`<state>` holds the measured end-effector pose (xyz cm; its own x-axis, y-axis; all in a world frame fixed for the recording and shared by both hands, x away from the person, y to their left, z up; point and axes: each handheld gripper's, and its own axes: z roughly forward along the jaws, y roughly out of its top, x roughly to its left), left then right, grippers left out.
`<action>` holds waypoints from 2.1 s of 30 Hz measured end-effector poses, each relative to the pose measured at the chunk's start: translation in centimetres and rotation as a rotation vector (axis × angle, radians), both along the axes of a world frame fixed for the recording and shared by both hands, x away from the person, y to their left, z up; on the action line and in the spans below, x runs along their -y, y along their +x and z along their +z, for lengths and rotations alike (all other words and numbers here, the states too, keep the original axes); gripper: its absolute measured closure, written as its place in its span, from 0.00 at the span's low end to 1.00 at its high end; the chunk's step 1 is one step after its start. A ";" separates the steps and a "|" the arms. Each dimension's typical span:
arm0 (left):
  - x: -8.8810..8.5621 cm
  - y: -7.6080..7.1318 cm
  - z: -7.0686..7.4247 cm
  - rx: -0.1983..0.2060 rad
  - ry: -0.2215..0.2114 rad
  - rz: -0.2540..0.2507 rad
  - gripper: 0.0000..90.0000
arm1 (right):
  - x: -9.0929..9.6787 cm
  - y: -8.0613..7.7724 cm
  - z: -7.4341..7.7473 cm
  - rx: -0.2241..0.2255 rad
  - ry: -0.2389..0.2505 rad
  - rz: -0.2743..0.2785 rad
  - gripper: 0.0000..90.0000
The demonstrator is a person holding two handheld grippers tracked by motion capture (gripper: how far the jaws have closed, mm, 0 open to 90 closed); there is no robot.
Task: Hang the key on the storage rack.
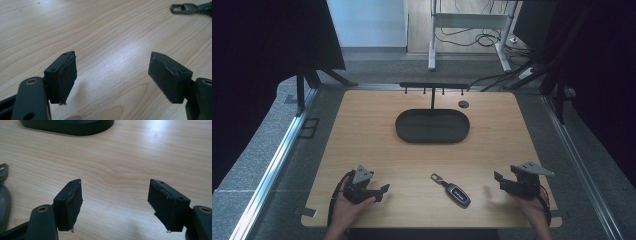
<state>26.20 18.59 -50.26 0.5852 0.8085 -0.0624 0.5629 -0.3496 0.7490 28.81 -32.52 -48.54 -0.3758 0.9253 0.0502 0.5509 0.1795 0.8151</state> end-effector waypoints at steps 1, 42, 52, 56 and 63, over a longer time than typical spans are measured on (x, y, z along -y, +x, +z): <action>0.0 0.0 0.0 0.000 -0.002 0.003 0.26 | 0.1 0.0 0.0 0.008 -0.004 -0.010 0.31; -0.3 -0.3 0.6 0.020 -0.027 -0.009 0.29 | 0.2 -0.6 3.8 0.025 0.067 0.136 0.43; -0.6 -0.5 1.3 0.027 -0.048 -0.011 0.29 | -2.2 -0.5 5.9 0.013 0.054 0.233 0.45; -0.4 -0.5 1.1 0.019 -0.046 -0.014 0.29 | -3.1 0.0 6.7 -0.004 0.043 0.258 0.47; -0.1 -0.4 0.9 0.011 -0.040 -0.023 0.29 | -4.5 1.4 7.1 -0.064 0.026 0.314 0.47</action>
